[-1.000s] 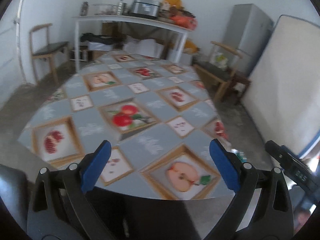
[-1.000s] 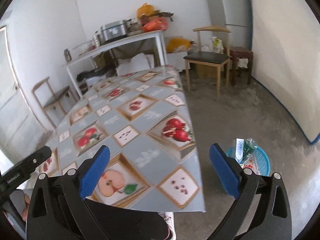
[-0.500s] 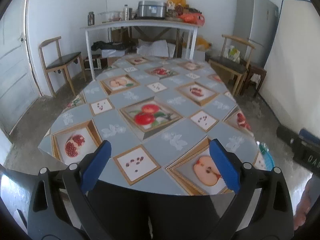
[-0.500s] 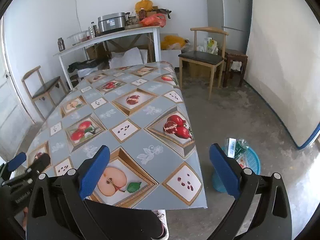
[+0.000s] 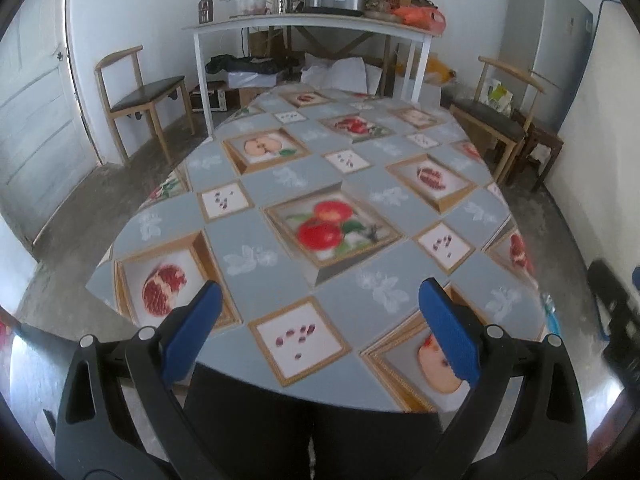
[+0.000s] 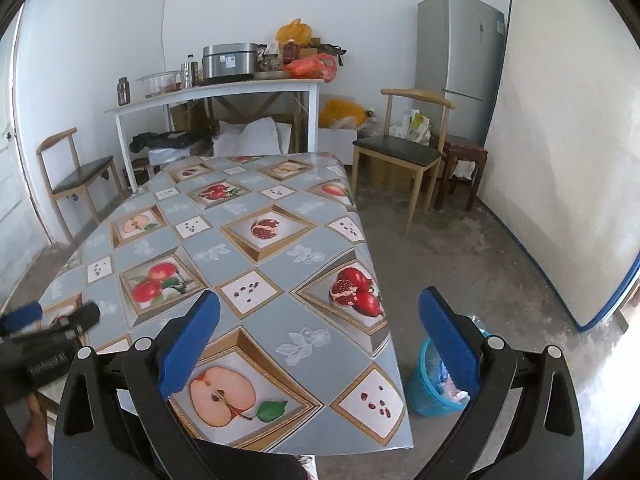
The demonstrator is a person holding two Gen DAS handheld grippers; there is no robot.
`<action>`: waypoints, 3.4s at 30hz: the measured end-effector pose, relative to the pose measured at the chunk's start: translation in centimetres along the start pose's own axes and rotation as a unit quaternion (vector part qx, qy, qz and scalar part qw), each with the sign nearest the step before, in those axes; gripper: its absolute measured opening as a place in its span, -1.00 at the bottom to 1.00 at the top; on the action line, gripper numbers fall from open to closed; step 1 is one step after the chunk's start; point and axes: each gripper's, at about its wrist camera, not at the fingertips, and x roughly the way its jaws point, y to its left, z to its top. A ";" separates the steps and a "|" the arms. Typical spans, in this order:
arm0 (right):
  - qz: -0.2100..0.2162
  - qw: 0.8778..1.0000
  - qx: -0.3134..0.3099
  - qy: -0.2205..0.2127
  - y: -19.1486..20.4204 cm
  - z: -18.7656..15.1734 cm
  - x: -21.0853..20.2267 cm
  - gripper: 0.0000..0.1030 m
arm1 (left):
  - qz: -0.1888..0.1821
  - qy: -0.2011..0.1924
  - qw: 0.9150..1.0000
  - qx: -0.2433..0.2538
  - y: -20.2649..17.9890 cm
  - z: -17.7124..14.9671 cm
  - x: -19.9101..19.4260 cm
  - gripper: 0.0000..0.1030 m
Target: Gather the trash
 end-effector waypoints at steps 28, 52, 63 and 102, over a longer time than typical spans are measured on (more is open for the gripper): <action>-0.064 0.992 0.034 0.106 -6.9 -5.2 -0.9 0.88 | -0.043 0.084 0.992 0.088 -6.4 -3.6 0.0 0.84; -0.085 0.988 0.073 0.102 -10.4 -6.1 -2.6 0.88 | -0.070 0.090 0.986 0.126 -9.3 -4.3 -1.2 0.84; -0.085 0.988 0.075 0.103 -10.4 -6.2 -2.7 0.88 | -0.068 0.087 0.986 0.126 -9.3 -4.3 -1.4 0.84; -0.070 0.987 0.060 0.131 -10.1 -7.2 -1.7 0.88 | -0.011 0.076 0.989 0.124 -7.2 -3.9 -1.7 0.84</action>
